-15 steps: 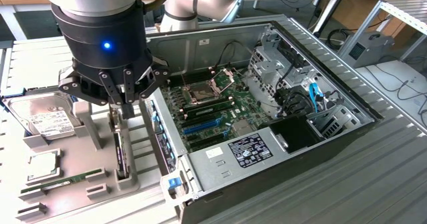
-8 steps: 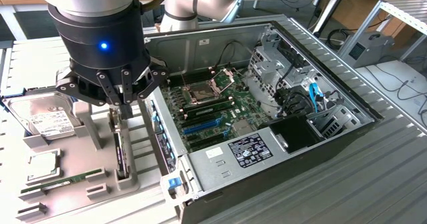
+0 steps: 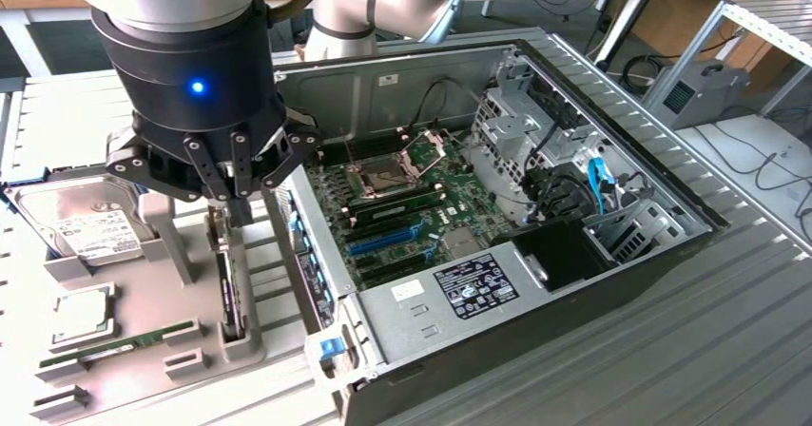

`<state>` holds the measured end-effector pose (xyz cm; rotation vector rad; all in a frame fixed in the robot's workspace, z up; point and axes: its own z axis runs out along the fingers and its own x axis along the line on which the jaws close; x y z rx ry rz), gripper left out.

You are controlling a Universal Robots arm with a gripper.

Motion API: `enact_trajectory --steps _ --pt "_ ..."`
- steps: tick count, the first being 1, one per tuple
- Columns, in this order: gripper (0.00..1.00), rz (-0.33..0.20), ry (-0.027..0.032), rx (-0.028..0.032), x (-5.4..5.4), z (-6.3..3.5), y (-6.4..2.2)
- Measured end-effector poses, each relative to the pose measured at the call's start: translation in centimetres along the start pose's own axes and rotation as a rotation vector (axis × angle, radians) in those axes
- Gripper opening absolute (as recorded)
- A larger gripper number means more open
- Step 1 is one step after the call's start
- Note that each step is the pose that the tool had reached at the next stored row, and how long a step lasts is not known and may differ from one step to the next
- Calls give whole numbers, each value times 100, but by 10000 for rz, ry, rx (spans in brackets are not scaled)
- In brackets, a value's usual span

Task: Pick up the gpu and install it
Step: 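Pick up the gpu and move the gpu toward the slot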

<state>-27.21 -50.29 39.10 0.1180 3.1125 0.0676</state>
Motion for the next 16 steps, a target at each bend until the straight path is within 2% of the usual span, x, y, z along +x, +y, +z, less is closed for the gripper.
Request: enact_trajectory --steps 1,2,3,5,7,8,16 --pt "11 0 0 0 0 0 0" --pt "17 0 0 0 0 0 0" --pt "17 0 0 0 0 0 0" --pt "30 0 0 0 0 0 0" --pt "30 0 0 0 0 0 0" --pt "36 0 0 0 0 0 0" --pt "36 0 -1 -1 17 8 -2"
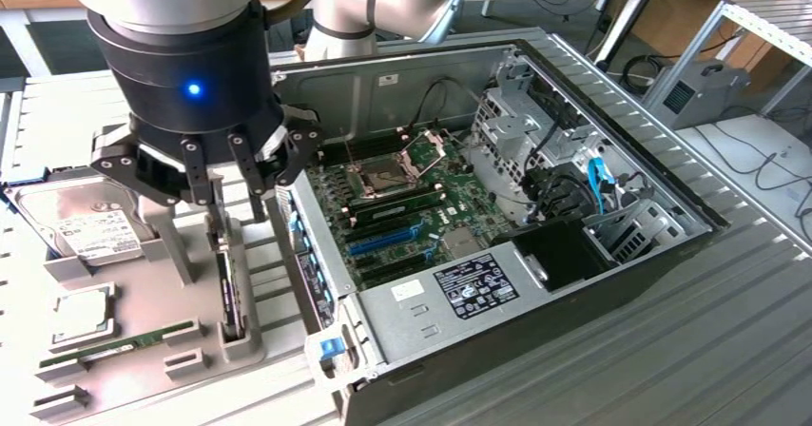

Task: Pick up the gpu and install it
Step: 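Pick up the gpu and move the gpu toward the slot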

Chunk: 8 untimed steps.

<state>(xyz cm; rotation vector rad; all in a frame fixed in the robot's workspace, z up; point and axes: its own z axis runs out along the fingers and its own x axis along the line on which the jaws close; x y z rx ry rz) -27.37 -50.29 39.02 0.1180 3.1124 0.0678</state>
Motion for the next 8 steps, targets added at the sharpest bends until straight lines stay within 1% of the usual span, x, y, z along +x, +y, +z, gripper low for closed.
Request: enact_trajectory --steps 8 --pt "36 -1 1 2 18 25 -3"
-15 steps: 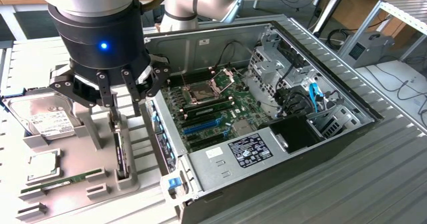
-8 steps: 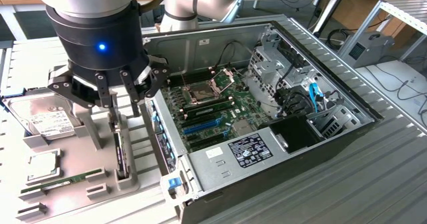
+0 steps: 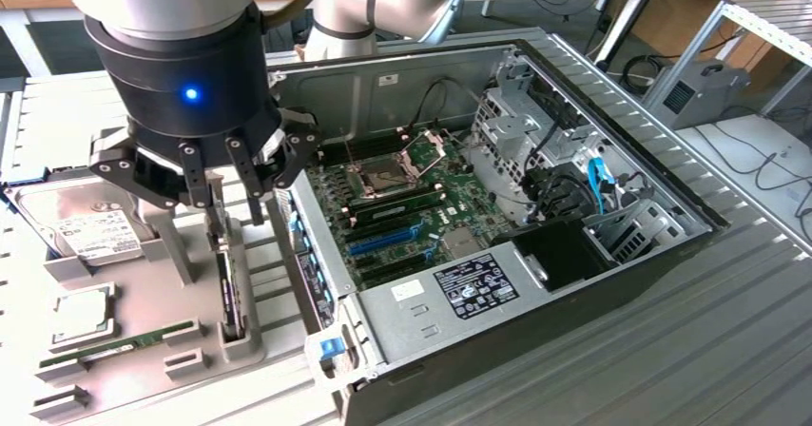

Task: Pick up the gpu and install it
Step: 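Pick up the gpu and move the gpu toward the slot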

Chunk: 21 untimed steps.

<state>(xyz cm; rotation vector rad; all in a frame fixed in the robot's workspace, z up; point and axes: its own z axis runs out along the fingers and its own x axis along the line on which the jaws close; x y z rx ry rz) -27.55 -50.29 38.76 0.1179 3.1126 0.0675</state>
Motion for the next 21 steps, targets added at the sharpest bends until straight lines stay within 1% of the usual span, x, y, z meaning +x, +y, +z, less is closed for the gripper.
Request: enact_trajectory --steps 21 --pt "36 0 0 0 25 45 -4"
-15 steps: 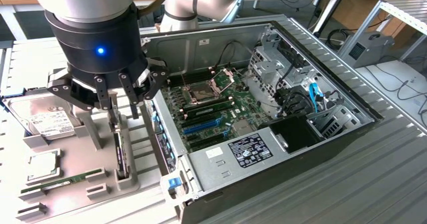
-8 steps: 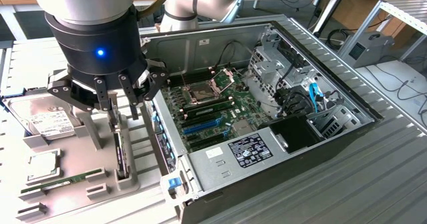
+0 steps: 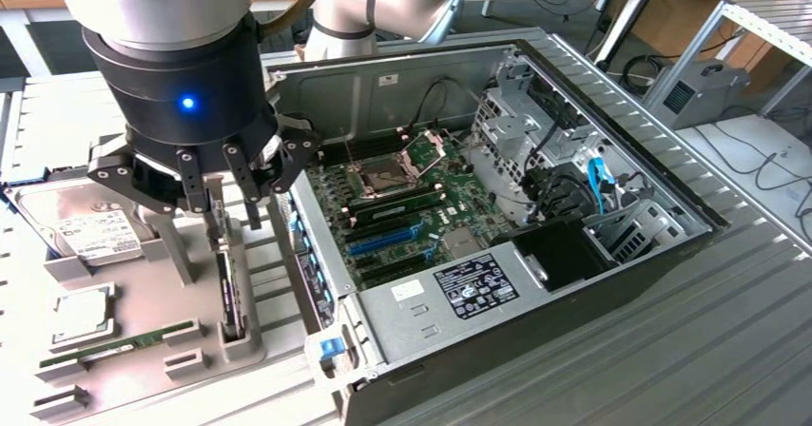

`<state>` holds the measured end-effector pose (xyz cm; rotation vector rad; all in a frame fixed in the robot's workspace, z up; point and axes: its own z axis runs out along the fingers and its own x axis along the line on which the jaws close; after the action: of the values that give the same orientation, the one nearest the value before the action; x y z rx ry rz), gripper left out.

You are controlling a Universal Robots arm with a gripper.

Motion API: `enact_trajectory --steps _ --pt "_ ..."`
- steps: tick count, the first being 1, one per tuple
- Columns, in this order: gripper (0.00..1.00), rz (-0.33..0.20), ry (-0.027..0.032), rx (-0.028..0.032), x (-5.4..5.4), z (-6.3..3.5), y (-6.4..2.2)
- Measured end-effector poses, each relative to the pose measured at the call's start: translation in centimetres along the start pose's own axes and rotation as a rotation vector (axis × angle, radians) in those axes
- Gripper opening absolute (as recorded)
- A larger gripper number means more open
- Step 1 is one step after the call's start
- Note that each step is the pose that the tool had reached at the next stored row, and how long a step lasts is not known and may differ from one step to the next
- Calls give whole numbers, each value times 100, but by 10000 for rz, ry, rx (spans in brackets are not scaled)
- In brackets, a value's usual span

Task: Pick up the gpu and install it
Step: 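Pick up the gpu and move the gpu toward the slot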

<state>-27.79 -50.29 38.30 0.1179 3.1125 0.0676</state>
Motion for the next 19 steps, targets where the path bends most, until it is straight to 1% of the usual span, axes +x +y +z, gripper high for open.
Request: enact_trajectory --steps 16,18,19 --pt "36 0 0 0 7 35 -2" --pt "36 0 0 0 9 87 -4" --pt "36 1 0 0 10 88 -4"
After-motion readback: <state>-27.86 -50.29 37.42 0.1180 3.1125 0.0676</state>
